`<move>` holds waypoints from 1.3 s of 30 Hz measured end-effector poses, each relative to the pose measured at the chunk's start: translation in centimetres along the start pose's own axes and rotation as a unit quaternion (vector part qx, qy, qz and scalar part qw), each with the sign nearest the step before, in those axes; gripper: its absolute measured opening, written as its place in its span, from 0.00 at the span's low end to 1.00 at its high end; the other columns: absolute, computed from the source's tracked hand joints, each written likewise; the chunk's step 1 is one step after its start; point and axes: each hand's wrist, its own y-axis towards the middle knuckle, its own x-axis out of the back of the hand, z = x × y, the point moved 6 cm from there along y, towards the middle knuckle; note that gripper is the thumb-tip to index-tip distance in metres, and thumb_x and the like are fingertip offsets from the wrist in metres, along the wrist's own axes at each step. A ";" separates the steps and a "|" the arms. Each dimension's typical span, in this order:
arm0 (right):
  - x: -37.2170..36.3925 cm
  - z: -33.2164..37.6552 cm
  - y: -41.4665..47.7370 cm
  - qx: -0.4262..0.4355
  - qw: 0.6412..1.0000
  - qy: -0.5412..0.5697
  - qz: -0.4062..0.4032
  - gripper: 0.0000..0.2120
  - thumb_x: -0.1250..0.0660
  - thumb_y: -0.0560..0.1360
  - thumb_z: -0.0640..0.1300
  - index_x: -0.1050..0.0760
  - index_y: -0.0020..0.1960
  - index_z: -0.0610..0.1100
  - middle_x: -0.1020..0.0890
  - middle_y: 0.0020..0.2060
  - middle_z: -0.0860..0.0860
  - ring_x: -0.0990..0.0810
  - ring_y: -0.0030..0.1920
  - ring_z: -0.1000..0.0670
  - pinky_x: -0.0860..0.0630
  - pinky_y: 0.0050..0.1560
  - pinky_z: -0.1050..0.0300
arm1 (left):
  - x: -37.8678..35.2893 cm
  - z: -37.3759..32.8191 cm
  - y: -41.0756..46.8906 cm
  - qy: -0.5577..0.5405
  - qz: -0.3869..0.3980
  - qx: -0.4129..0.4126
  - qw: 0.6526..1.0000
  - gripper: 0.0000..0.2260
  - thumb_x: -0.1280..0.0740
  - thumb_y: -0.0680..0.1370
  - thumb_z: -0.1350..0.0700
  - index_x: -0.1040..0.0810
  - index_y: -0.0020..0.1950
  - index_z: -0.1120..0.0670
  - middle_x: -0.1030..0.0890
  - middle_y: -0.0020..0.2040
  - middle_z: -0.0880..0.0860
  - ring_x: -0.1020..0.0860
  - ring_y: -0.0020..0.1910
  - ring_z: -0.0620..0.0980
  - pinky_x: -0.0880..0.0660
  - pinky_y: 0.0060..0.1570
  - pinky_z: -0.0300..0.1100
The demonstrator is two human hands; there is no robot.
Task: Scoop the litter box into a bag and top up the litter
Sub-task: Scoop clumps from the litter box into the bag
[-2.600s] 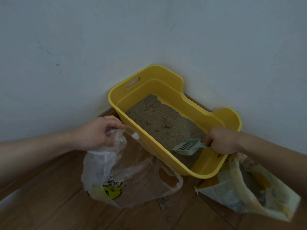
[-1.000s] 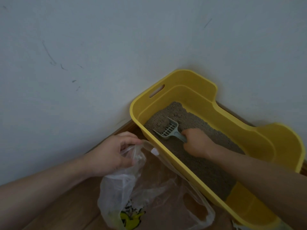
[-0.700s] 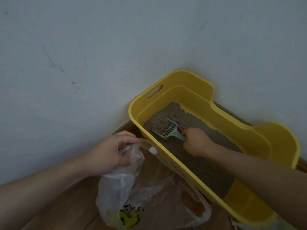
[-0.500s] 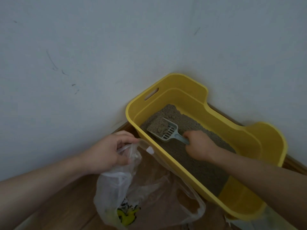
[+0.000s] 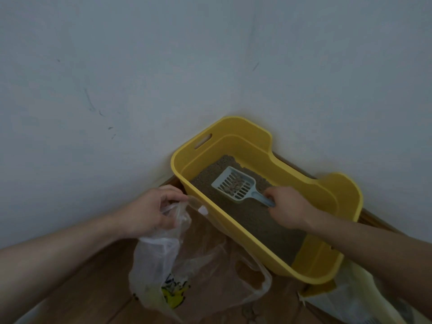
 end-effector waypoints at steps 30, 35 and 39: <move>3.2 5.4 -7.2 0.117 0.991 0.007 0.066 0.15 0.31 0.76 0.43 0.22 0.62 0.55 0.21 0.52 0.58 0.23 0.50 0.57 0.24 0.52 0.59 | 0.7 0.8 -1.4 0.146 0.000 0.026 0.989 0.30 0.28 0.70 0.67 0.26 0.70 0.50 0.29 0.65 0.45 0.29 0.63 0.42 0.32 0.65 0.39; 2.7 6.9 -7.4 0.166 0.982 -0.002 0.086 0.16 0.31 0.76 0.42 0.21 0.61 0.56 0.23 0.50 0.62 0.24 0.49 0.61 0.26 0.49 0.64 | 1.1 1.5 -1.4 0.127 -0.011 0.029 0.991 0.29 0.31 0.70 0.70 0.25 0.69 0.50 0.29 0.64 0.45 0.29 0.64 0.43 0.32 0.63 0.37; 2.2 7.8 -7.3 0.189 0.975 -0.033 0.109 0.16 0.31 0.76 0.41 0.20 0.61 0.54 0.21 0.51 0.61 0.23 0.49 0.60 0.24 0.51 0.63 | 1.2 1.8 -1.4 0.115 -0.019 0.023 0.993 0.28 0.30 0.70 0.71 0.25 0.68 0.51 0.28 0.64 0.45 0.29 0.64 0.44 0.31 0.65 0.39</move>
